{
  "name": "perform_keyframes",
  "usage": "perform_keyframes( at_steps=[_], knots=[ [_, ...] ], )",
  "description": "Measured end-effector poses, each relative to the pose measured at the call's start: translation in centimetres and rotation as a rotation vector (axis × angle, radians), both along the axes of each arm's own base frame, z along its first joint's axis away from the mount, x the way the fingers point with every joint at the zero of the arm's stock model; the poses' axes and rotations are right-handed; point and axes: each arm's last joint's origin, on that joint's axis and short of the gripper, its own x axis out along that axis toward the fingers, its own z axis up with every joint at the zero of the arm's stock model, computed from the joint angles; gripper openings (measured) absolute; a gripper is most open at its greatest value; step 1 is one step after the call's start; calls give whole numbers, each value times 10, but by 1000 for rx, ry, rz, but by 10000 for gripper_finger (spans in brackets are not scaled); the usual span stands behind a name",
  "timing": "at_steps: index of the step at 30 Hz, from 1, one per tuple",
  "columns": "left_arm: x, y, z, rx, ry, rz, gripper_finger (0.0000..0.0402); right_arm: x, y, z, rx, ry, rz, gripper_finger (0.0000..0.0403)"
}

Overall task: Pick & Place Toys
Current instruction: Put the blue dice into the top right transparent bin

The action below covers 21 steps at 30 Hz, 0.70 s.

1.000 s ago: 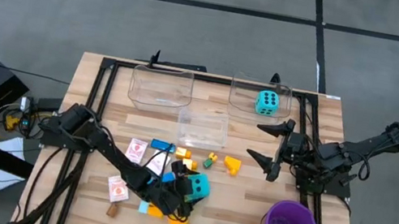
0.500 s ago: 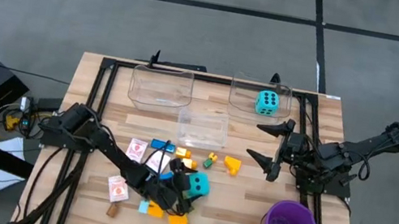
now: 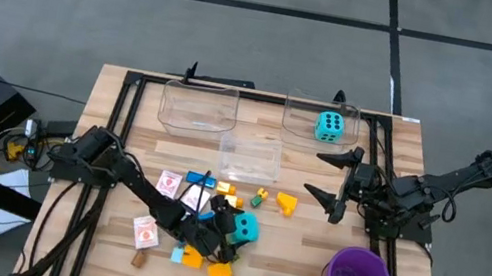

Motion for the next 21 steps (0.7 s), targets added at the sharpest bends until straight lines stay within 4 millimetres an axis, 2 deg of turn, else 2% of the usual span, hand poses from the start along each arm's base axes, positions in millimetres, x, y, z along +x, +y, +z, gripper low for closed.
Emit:
perform_keyframes(
  at_steps=[14, 21],
  knots=[
    [-5, 5, -10, -24, 60, -29, 399, 0, 0, 0, -10, 3, 0, 400],
    [-3, 11, -10, -30, 45, -15, 370, 0, 0, -1, -50, 21, 2, 400]
  ],
)
